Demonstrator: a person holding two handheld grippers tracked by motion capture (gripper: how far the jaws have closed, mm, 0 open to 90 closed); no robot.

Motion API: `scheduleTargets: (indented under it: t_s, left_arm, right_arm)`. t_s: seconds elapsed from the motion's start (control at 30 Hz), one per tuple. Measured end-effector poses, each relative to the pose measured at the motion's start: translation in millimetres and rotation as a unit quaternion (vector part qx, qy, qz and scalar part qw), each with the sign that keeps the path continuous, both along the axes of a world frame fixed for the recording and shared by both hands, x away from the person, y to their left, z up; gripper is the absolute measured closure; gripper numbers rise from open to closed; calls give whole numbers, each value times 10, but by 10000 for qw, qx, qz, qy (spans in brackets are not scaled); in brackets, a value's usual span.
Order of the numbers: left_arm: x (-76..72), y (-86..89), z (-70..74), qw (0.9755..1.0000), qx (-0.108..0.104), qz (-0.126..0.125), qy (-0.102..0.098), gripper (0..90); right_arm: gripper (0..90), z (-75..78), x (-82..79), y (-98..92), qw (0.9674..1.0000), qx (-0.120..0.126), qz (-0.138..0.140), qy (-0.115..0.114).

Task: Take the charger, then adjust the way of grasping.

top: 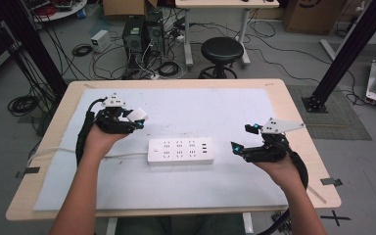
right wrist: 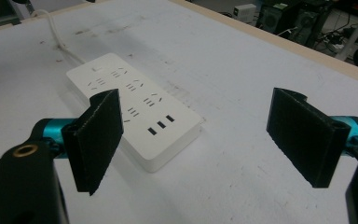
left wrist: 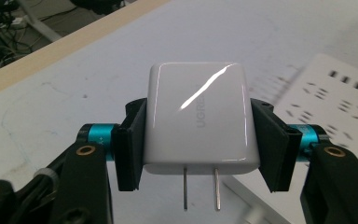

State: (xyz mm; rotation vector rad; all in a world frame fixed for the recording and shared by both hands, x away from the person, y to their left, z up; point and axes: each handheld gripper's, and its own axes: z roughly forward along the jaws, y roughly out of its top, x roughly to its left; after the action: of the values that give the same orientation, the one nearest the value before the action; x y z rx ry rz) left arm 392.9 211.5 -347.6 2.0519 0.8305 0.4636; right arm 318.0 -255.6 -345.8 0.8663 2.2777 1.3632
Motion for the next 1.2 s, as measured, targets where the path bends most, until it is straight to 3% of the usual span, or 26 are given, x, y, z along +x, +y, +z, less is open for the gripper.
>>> scheduleTargets:
  t_s: [0.03, 0.07, 0.13, 0.17, 0.2, 0.5, 0.73, 0.77, 0.9, 1.2]
  left_arm:
    - [-150, 5, 65, 9999, 40, -124, -72, 424]
    - [-150, 5, 65, 9999, 40, -124, -72, 424]
    - [-358, 26, 132, 9995, -6, -244, -196, 424]
    - [-358, 26, 132, 9995, -6, -244, -196, 424]
    - [-470, 36, 158, 9991, -13, -351, -233, 424]
    - [-819, -4, 61, 9952, -106, -931, -287, 424]
    - [-917, -99, -20, 9908, -88, -1301, -370, 424]
    - [-937, -122, -34, 9890, -84, -1424, -402, 424]
    - [-976, -201, -89, 9860, -135, -1620, -382, 424]
    - [-1055, -392, -232, 9752, 9, -2143, -549, 424]
  right_arm:
    - [188, 7, -6, 1, 10000, 13, 51, -11]
    - [187, 12, -8, 1, 9999, 25, 111, -30]
    - [187, 19, -16, 9, 9999, 17, 137, -33]
    - [187, 19, -16, 9, 9999, 17, 137, -33]
    - [187, 26, -25, 11, 9999, 10, 147, -15]
    - [187, -55, -111, 57, 9997, 24, 241, -25]
    - [187, -95, -123, 152, 9993, -15, 366, 124]
    - [187, -90, -118, 220, 9988, -28, 454, 151]
    - [187, -102, -114, 357, 9977, -79, 623, 244]
    - [187, -171, -110, 596, 9951, -66, 902, 407]
